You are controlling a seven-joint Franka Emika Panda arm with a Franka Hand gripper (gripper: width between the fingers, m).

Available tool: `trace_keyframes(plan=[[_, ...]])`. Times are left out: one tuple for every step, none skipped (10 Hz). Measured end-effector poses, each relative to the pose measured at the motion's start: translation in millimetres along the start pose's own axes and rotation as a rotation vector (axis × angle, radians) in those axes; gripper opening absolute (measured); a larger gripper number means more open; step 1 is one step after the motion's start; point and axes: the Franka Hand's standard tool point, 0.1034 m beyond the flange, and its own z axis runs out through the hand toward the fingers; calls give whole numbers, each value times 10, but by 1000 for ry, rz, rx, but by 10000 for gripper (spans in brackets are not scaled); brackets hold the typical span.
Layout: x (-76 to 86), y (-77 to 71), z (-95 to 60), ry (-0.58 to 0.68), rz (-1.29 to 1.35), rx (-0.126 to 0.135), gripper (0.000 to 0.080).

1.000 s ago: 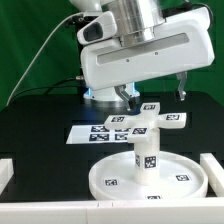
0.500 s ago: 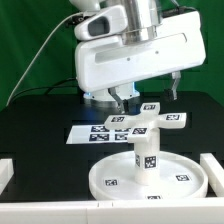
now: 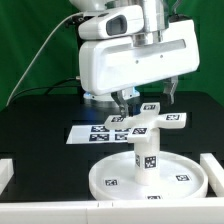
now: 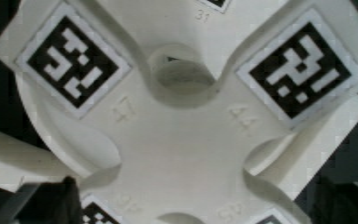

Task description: Assemble round table

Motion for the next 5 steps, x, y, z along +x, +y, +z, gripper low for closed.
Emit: trace_keyframes(plan=[[1,0,34,-4,32,2,649],[-2,-2,68,-9,33,5,649],[-8,3,103,-9,31,4,649],[-15,20,134,-7,26,3,649],[-27,18,167,-11,27,5,649]])
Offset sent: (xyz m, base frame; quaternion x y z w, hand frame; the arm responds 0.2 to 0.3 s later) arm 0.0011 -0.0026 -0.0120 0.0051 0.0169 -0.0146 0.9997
